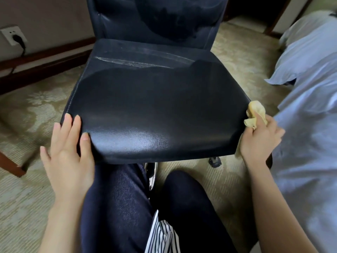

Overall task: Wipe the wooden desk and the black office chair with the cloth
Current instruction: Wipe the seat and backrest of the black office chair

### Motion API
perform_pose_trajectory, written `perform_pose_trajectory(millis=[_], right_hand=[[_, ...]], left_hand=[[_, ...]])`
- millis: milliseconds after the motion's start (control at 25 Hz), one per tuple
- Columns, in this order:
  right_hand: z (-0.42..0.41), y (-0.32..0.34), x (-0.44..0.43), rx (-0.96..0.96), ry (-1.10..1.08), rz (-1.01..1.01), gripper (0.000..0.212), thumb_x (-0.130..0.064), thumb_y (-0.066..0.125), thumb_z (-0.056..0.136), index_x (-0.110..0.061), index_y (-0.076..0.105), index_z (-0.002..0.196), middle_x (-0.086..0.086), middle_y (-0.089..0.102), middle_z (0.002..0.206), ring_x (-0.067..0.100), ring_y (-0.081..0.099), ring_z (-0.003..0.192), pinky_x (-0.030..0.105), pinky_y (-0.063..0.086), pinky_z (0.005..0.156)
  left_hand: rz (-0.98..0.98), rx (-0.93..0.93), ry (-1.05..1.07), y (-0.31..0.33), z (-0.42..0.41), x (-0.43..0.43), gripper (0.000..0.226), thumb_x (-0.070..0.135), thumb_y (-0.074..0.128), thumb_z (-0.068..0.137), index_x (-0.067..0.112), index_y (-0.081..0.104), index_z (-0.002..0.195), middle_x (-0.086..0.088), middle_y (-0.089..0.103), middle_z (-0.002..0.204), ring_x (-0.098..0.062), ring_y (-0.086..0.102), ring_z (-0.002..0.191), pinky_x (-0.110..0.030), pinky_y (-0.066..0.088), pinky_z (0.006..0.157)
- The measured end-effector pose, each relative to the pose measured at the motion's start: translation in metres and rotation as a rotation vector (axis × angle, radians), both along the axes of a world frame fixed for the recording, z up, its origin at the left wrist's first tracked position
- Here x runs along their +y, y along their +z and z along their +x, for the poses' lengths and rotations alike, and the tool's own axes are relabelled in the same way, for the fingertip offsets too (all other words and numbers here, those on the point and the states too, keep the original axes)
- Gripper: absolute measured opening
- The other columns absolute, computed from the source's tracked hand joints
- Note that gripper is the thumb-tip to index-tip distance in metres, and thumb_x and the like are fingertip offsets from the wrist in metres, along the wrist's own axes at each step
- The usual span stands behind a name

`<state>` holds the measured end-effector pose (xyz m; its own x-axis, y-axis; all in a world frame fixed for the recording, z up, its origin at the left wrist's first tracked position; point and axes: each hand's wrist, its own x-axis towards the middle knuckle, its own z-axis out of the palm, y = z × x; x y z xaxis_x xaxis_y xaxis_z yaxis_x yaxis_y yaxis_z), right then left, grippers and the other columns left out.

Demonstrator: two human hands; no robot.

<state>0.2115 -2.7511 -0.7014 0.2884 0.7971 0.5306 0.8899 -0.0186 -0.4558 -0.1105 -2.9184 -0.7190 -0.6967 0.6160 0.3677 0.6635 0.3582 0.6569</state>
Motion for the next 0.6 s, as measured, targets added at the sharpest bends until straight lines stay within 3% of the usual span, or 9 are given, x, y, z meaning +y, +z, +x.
perform_pose_trajectory(millis=[120,200,360,480,600], right_hand=[[-0.029,-0.001,-0.01,-0.006,-0.027,0.02,0.047,-0.005,0.049,0.084,-0.017,0.057,0.13,0.013,0.046,0.134,0.041,0.039,0.108,0.042,0.026,0.085],[-0.057,-0.005,-0.028,-0.053,0.095,0.06,0.049,-0.005,0.052,0.082,-0.02,0.058,0.128,0.012,0.05,0.131,0.041,0.041,0.105,0.042,0.026,0.082],[-0.127,-0.012,-0.067,-0.132,0.344,0.16,0.046,-0.012,0.055,0.078,-0.028,0.064,0.12,0.004,0.057,0.125,0.034,0.044,0.097,0.041,0.031,0.077],[-0.169,-0.007,-0.082,-0.329,0.79,0.246,0.054,-0.013,0.058,0.065,-0.032,0.066,0.115,-0.004,0.061,0.119,0.027,0.044,0.091,0.038,0.032,0.074],[-0.191,0.005,-0.075,-0.563,1.286,0.389,0.049,-0.015,0.072,0.066,-0.027,0.069,0.113,-0.004,0.063,0.117,0.025,0.048,0.092,0.038,0.034,0.075]], left_hand=[[0.088,-0.078,-0.108,0.001,-0.008,0.001,0.046,0.023,0.032,0.097,0.018,0.042,0.143,0.008,0.027,0.151,-0.019,0.019,0.144,-0.049,0.011,0.114],[0.133,-0.099,-0.196,0.003,-0.016,-0.001,0.049,0.021,0.031,0.094,0.012,0.045,0.14,0.006,0.029,0.145,-0.018,0.022,0.141,-0.035,0.014,0.115],[0.123,-0.216,-0.261,0.01,-0.026,-0.01,0.04,0.01,0.038,0.101,0.025,0.043,0.137,0.016,0.033,0.143,-0.005,0.022,0.138,-0.013,0.012,0.11],[0.099,-0.342,-0.348,0.017,-0.037,-0.016,0.042,0.009,0.037,0.101,0.037,0.041,0.132,0.032,0.032,0.136,0.001,0.021,0.138,-0.012,0.012,0.11],[0.054,-0.43,-0.428,0.023,-0.051,-0.019,0.04,0.012,0.035,0.102,0.04,0.046,0.129,0.029,0.034,0.141,0.004,0.02,0.139,-0.021,0.012,0.114]])
